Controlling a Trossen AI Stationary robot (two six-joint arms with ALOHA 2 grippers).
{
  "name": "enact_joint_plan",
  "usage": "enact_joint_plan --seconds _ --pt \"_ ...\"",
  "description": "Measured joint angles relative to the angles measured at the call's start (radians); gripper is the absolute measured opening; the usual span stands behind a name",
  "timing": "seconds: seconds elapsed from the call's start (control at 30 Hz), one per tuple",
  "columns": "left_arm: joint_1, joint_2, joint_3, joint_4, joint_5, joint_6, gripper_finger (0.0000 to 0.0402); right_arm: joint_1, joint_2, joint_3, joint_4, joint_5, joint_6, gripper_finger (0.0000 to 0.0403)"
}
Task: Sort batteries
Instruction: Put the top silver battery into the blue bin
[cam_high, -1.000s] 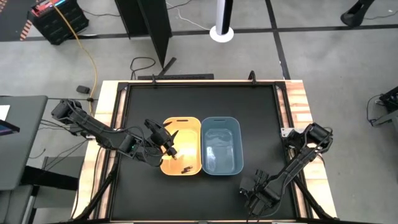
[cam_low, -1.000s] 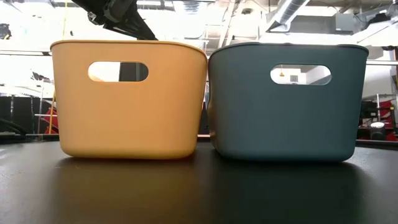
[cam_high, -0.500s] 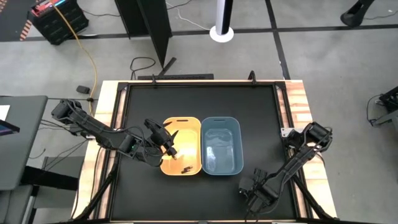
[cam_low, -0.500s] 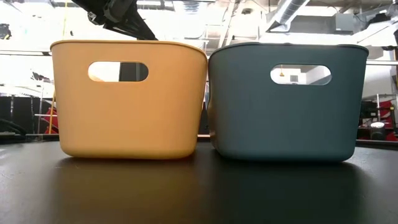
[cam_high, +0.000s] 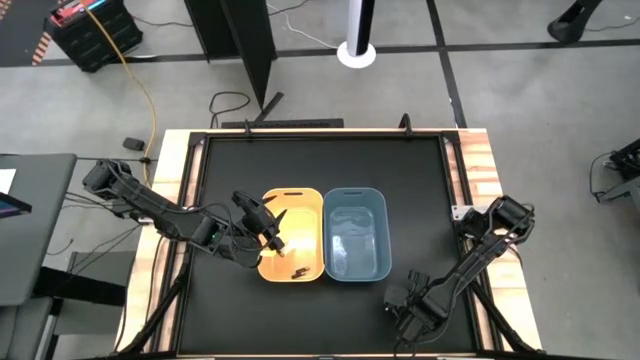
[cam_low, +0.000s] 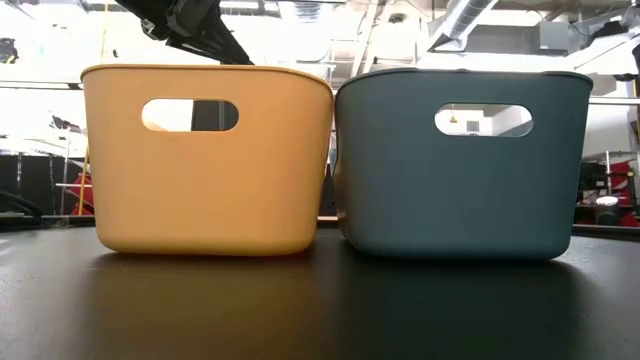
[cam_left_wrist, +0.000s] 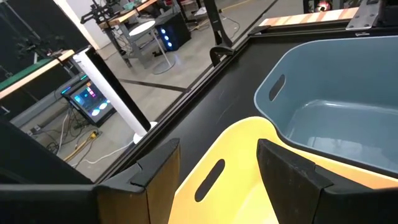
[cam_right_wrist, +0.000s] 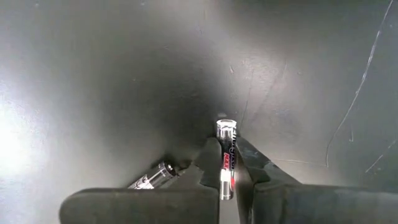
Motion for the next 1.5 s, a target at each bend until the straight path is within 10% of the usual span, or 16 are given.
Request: enact_joint_plan --seconds 1.5 --pt "0.0 0.0 0.0 0.0 0.0 -0.003 0.0207 0.063 0.001 0.02 0.123 0.218 -0.059 0.0026"
